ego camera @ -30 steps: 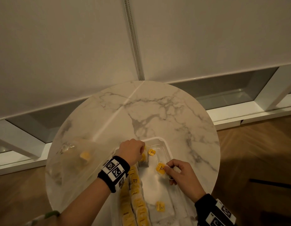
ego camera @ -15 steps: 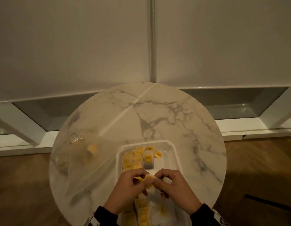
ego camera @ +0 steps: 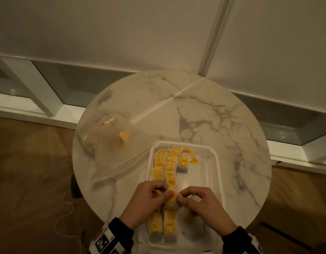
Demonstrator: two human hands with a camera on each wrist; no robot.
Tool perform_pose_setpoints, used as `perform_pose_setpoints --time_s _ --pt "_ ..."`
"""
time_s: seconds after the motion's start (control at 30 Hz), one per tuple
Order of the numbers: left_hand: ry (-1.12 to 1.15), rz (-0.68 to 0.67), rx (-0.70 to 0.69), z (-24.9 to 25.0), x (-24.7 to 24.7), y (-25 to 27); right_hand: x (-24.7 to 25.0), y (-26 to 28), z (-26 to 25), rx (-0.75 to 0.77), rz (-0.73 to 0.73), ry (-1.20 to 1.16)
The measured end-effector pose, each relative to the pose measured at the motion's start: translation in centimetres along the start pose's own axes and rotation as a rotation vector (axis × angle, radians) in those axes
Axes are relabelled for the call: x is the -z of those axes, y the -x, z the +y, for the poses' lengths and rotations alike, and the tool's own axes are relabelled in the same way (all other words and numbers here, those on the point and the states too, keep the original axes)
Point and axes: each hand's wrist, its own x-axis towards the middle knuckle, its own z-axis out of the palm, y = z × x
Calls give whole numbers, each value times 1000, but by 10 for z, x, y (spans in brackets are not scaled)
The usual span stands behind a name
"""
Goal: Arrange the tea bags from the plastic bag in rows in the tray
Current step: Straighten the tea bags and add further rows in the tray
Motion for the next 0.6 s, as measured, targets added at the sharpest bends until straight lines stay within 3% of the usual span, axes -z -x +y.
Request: perform_pose_setpoints --time_s 0.13,0.27,0.47,0.6 --pt "-63 -50 -89 4 0 -4 3 -6 -8 85 -73 127" --pt "-64 -4 -140 6 4 -10 8 -18 -13 75 -83 233" --pt "-185 215 -220 -6 31 -18 29 -48 -5 -61 193 317" --pt "-337 239 -232 -23 44 -18 28 -75 2 -155 289 358"
